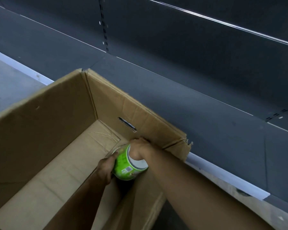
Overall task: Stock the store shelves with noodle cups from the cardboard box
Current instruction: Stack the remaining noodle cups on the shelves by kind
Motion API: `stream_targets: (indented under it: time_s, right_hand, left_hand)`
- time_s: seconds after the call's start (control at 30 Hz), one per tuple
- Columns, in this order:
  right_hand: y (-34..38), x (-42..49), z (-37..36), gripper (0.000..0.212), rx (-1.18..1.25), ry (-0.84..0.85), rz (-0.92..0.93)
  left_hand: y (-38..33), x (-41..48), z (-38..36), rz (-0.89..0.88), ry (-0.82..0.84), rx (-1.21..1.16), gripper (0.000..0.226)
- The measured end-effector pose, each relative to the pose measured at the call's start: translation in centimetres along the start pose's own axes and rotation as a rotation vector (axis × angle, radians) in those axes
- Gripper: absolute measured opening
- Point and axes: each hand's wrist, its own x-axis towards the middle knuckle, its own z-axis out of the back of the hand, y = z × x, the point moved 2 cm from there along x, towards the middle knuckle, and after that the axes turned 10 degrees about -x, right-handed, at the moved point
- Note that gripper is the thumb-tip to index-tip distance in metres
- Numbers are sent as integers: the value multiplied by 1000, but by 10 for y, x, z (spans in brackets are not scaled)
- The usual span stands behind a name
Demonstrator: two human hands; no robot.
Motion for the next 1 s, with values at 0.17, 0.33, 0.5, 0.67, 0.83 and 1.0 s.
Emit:
stream_targets:
  time_s: [0.17, 0.33, 0.5, 0.67, 0.83, 1.0]
  right_hand:
    - [-3, -19, 7, 50, 54, -76, -21]
    - [7, -29, 25, 41, 58, -104, 26]
    - [20, -36, 45, 36, 104, -88, 95]
    - [15, -65, 79, 55, 291, -128, 182]
    - [9, -114, 129, 56, 444, -185, 227]
    - [-4, -184, 186, 40, 727, -181, 258]
  left_hand:
    - [-8, 0, 8, -96, 29, -110, 14]
    - [-20, -10, 22, -281, 32, -118, 20]
    - [-51, -42, 23, -568, 170, 103, 21]
    - [-98, -96, 31, -746, 240, 146, 25]
    - [-145, -170, 43, -740, 329, 144, 22]
    - [-195, -271, 36, -686, 420, 158, 19]
